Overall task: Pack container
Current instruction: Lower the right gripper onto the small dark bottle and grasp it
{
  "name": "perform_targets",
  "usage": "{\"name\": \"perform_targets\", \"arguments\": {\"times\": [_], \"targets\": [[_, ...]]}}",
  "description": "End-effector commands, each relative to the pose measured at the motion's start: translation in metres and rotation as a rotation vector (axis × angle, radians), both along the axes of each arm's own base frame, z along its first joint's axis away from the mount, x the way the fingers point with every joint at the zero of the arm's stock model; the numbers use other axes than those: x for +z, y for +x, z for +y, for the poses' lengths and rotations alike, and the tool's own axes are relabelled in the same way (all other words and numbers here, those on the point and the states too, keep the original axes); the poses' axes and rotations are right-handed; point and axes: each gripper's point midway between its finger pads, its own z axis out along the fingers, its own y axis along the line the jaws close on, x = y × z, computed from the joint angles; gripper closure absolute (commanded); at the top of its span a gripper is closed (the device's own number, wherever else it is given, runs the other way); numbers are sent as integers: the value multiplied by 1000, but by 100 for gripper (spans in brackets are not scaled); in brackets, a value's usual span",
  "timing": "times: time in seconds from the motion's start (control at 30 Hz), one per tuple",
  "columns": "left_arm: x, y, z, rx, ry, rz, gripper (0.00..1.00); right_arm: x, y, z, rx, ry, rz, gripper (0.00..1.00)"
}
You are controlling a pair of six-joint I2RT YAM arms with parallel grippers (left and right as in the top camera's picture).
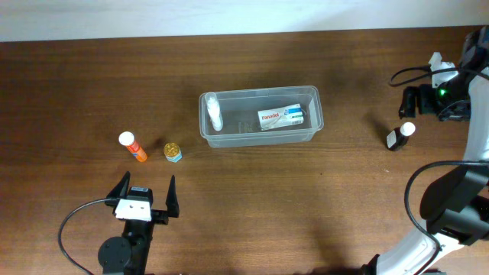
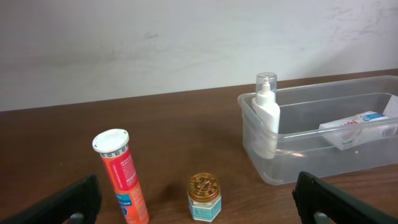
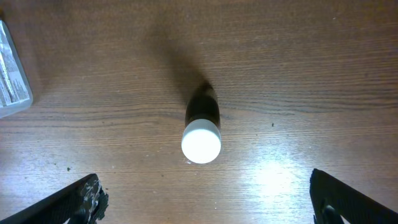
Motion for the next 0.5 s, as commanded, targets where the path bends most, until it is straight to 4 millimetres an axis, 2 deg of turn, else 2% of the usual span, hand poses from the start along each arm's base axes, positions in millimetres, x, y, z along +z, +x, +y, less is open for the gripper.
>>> {"name": "perform_targets", "arguments": {"times": [0.0, 0.27, 0.47], "targets": [[-1, 0, -2, -13, 11, -3, 1, -17, -5, 0, 7, 19, 48, 1], [-1, 0, -2, -12, 11, -3, 1, -53, -16, 4, 6, 46, 110, 1], [-1, 0, -2, -13, 11, -3, 1, -71, -20, 6, 6, 52, 125, 1]]}}
